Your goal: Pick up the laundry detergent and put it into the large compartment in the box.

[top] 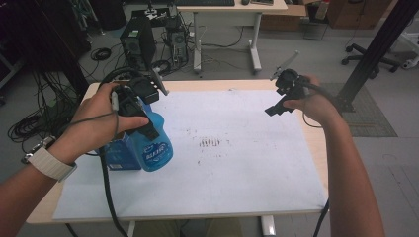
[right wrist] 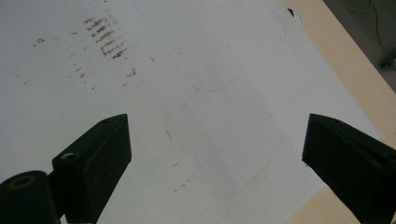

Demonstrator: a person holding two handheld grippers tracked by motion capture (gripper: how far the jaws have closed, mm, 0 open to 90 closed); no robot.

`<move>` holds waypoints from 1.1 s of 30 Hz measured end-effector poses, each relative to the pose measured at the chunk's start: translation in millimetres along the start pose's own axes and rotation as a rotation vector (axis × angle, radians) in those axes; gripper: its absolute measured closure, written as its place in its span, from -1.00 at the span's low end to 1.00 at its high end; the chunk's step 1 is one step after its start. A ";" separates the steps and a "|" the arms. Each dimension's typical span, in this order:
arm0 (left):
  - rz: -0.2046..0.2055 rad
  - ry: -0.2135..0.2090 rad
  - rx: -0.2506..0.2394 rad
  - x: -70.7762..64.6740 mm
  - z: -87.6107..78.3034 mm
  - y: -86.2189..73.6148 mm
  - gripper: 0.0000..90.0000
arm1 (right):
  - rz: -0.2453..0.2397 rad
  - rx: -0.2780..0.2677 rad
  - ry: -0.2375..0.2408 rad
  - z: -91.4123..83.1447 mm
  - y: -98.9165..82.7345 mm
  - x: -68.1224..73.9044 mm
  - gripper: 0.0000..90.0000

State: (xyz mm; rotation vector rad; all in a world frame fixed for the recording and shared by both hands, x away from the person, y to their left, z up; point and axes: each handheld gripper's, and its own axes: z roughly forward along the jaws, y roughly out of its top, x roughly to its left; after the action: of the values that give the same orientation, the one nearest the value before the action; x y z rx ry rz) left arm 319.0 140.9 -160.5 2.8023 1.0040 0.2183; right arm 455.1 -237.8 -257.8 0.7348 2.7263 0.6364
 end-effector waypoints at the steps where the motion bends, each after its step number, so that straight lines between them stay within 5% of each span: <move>1: -0.004 0.002 0.000 0.9 -1.9 -0.2 -0.17 | 0.000 0.001 -0.001 -0.3 0.1 0.2 -0.82; 33: -0.242 0.043 -0.022 45.6 -58.5 -4.8 -0.17 | -0.002 -0.011 -0.003 -1.3 1.4 -0.6 -0.82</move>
State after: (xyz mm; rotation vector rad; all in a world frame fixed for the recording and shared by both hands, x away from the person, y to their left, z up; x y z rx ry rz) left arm 339.9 179.4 -100.5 2.6347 1.3280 0.2573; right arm 455.7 -237.4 -255.9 0.7294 2.7183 0.6489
